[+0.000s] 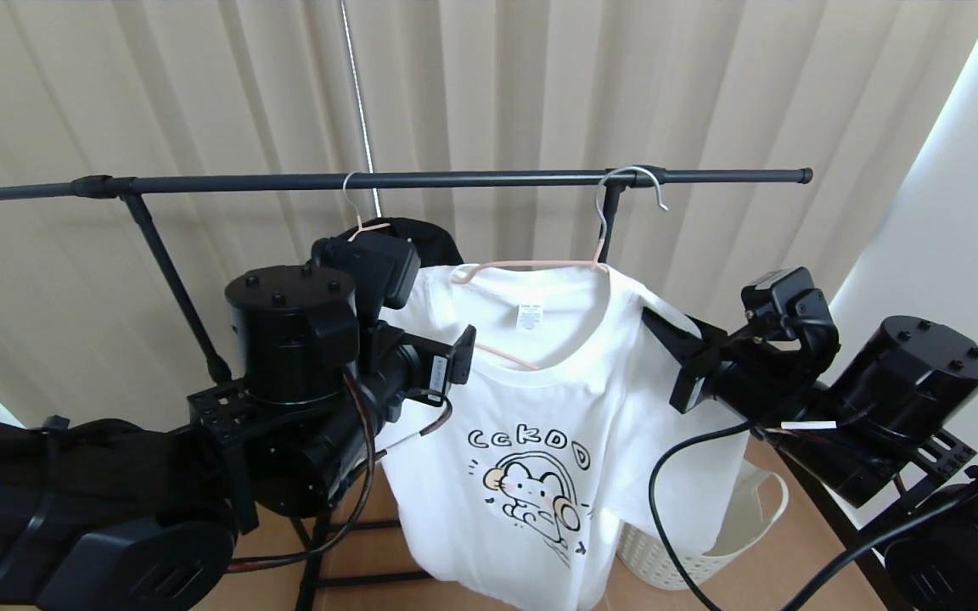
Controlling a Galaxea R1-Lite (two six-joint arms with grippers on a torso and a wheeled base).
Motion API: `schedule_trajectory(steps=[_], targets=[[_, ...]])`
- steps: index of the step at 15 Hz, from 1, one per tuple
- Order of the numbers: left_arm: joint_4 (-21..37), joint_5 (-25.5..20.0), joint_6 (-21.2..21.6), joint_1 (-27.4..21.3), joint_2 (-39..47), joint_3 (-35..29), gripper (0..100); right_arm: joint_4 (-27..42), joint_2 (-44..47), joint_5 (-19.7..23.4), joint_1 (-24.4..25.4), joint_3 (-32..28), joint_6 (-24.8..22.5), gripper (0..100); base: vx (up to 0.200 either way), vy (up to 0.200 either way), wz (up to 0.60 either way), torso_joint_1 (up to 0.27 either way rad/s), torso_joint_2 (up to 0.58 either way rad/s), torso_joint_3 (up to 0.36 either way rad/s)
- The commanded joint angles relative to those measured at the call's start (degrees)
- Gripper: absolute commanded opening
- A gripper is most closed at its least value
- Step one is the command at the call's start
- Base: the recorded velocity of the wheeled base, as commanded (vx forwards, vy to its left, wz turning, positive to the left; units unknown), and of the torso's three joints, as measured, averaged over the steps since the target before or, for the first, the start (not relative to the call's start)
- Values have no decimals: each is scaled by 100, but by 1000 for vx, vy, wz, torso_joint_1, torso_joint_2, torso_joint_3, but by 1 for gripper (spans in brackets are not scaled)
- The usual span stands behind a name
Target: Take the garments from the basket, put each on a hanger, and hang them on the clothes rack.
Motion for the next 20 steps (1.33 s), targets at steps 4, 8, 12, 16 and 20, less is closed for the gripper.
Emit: schedule_trajectory(steps=[4,8,12,16,20], targets=[[160,285,17,-46,54,-255,100,-6,-32,15,4,23,-12,0,0,0,0,0,0,0],[1838,-401,211,7,-1774,-343,100,-6,3,604,-216,111,-4,0,0,0,0,0,0,0],[4185,-3037,1010,1360,-2653,-1020,100,-50,-14,1175,-312,339,-4,0,0,0,0,0,0,0],[5890,-4620,2004,1984,-2100,-2074,100,-67,-23,1667,-444,480,5,0,0,0,0,0,0,0],[6795,-5411,3164,1984,-1405,-2865,100,-76,12,1685,-444,524,-21,0,0,0,0,0,0,0]])
